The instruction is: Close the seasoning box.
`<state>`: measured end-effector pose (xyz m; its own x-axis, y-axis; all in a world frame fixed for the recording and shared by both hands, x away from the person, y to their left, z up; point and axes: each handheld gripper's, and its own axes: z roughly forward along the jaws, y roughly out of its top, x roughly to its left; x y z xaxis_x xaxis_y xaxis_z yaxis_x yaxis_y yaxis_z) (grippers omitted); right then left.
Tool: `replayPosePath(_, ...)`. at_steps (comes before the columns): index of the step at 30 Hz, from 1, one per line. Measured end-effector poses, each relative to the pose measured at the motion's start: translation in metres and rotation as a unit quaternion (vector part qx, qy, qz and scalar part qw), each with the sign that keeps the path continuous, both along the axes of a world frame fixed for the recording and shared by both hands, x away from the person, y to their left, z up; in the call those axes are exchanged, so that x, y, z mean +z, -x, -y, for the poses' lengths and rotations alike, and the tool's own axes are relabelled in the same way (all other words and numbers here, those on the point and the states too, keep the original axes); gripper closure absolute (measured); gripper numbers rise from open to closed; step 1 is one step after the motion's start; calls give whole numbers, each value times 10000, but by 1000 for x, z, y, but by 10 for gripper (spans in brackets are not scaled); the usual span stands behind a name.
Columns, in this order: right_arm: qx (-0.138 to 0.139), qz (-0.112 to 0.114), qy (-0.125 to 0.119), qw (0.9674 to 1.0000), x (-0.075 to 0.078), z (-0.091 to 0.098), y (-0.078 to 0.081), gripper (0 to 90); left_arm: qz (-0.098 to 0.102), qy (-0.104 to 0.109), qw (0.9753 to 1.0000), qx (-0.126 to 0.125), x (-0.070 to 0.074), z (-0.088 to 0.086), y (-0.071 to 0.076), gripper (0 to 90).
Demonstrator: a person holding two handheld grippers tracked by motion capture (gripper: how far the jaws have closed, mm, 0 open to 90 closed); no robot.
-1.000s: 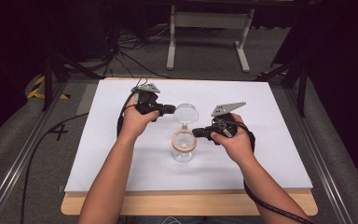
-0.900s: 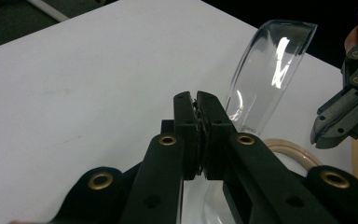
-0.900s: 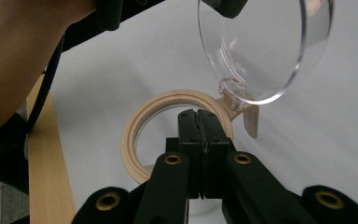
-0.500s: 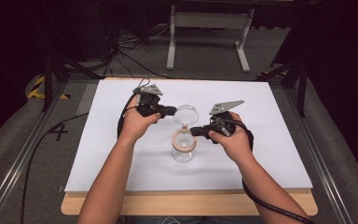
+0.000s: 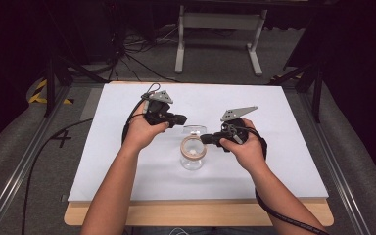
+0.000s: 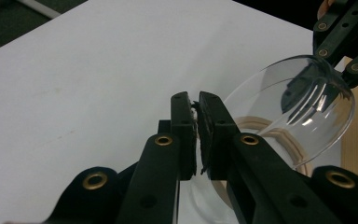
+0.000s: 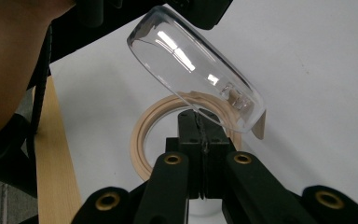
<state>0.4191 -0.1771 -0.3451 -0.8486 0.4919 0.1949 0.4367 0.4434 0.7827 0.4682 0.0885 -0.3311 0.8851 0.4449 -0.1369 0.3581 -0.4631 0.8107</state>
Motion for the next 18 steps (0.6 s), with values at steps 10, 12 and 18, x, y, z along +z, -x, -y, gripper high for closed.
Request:
replayPosePath(10,91,-39,45,9999,-1,2,7,900,-173,-10,9998,109,3,-11,1,834)
replayPosePath(12,99,-56,34,9999,-1,2,9,900,-171,-51,9997,154,4,-12,2,833)
replayPosePath(18,170,-61,109,9998,-1,-1,14,900,-146,-242,9994,199,7,-17,7,830)
